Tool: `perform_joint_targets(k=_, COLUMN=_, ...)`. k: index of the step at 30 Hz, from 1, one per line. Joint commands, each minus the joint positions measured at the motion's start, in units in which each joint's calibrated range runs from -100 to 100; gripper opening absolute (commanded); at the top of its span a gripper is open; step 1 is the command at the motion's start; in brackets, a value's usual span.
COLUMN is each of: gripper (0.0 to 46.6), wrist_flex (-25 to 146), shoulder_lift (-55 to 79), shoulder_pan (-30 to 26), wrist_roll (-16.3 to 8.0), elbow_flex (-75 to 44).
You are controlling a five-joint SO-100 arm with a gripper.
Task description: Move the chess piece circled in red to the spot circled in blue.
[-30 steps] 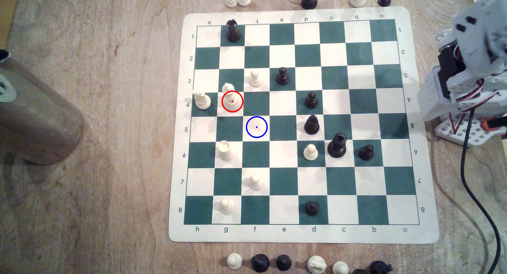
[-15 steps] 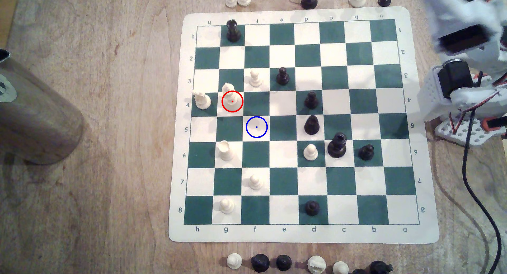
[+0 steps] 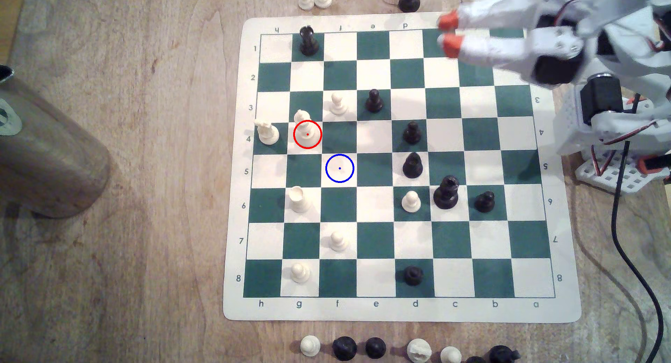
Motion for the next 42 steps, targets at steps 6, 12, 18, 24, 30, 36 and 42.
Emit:
perform_joint_targets(k=6, gripper=10.9, wrist_flex=9.98, shoulder_lift=26.03, shoulder_pan=-2.58, wrist_roll=-0.63, elbow_flex=-19.61)
perform_joint_targets(k=12, gripper=13.5, wrist_flex=10.47, shoulder_lift=38.59, shoulder_pan=-2.19, wrist_roll=-2.59, elbow_flex=-29.58)
perform_joint_targets(k=18, gripper=14.2, wrist_flex=14.9, shoulder_lift=55.48, shoulder_pan=-2.19, wrist_roll=-4.84, elbow_flex=-46.63)
perform_joint_targets(k=24, gripper=18.5, wrist_flex=14.08, shoulder_lift=70.43, shoulder_pan=-0.63, wrist_roll=-8.06, elbow_flex=-59.68)
perform_joint_targets(k=30, gripper=17.3, wrist_flex=14.32, shoulder_lift=82.22, shoulder_pan=1.17, wrist_roll=-8.79, elbow_flex=-69.84)
perform_joint_targets(k=36, gripper=19.2, wrist_flex=12.36, shoulder_lift=88.42, shoulder_pan=2.19, wrist_roll=-8.99, elbow_flex=-71.29)
perform_joint_targets(k=42, gripper=19.2, wrist_flex=9.0, shoulder_lift=91.39, shoulder_pan=1.95, wrist_roll=-9.18, elbow_flex=-68.48)
